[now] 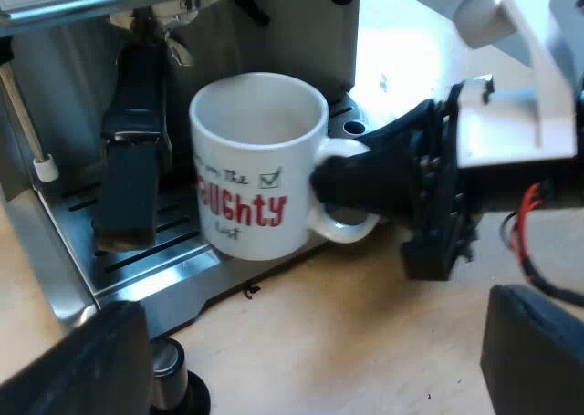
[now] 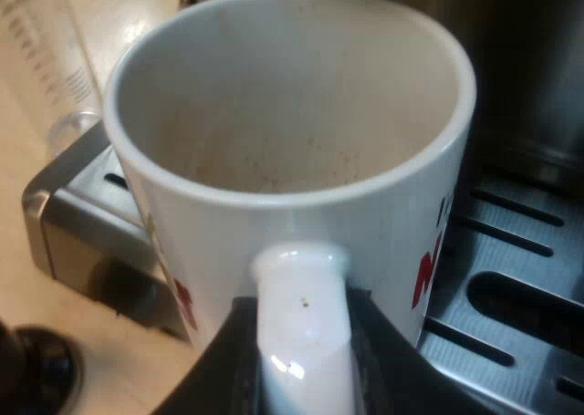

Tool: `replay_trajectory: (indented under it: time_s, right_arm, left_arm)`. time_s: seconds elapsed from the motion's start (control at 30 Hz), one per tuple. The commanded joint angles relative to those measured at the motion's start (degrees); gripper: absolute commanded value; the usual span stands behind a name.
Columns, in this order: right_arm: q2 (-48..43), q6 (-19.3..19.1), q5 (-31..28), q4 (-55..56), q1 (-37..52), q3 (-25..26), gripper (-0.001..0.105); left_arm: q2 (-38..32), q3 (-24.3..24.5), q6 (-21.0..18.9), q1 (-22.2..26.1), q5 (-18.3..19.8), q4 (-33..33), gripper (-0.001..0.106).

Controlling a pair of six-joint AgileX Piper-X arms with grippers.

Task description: Place mug into machine

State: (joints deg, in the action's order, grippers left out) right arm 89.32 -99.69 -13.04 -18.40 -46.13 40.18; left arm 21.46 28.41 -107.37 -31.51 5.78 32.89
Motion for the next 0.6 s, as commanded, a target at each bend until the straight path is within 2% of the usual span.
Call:
replay_trajectory:
  time_s: [0.03,0.13,0.43,0.6]
  right_arm:
    - [0.79,2.26,-3.08,-4.09,-0.86,1.63,0.000]
    - [2.54,3.21,-6.36,-4.92,-1.69,2.68,0.000]
    - [7.00,3.48,-6.98,-5.89,-2.81,6.60,0.000]
    - [9.06,3.48,-8.22,-5.89,-2.81,9.63,0.000]
  left_arm:
    - [-0.09,0.52,-0.64,-0.31,0.40,-0.37,0.081]
    - [-0.09,0.52,-0.64,-0.31,0.40,-0.37,0.081]
    - [-0.09,0.52,-0.64,-0.31,0.40,-0.37,0.081]
    - [-0.09,0.52,-0.38,-0.31,1.63,-0.37,0.081]
